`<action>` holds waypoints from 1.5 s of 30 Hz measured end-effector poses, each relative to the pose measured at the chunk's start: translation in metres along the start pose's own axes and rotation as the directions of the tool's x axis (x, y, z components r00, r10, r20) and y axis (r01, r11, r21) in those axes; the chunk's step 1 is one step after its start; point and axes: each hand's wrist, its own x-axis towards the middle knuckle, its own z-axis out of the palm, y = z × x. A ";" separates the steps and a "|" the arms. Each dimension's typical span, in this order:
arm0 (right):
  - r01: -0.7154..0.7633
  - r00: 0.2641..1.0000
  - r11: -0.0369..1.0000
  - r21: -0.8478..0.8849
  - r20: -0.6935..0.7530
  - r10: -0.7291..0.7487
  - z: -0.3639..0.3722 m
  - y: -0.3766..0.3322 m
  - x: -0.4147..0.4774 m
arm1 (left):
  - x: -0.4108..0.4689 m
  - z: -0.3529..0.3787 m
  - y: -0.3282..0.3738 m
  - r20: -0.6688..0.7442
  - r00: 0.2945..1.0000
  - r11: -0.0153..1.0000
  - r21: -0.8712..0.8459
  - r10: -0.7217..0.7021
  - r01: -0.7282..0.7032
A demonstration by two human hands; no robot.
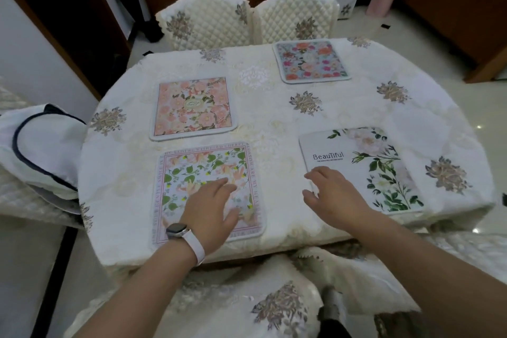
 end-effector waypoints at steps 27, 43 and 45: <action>-0.053 0.997 0.995 -0.088 -0.065 0.047 -0.147 0.273 -0.062 | 0.122 0.062 0.308 0.014 0.994 0.974 0.198 0.106 -0.107; -0.210 0.963 0.975 0.066 -0.155 0.218 -0.175 0.452 -0.058 | 0.225 0.136 0.450 0.068 0.978 0.962 0.180 0.195 -0.204; -0.214 0.961 0.971 0.107 -0.156 0.229 -0.182 0.496 -0.054 | 0.248 0.155 0.489 0.051 0.986 0.971 0.172 0.161 -0.167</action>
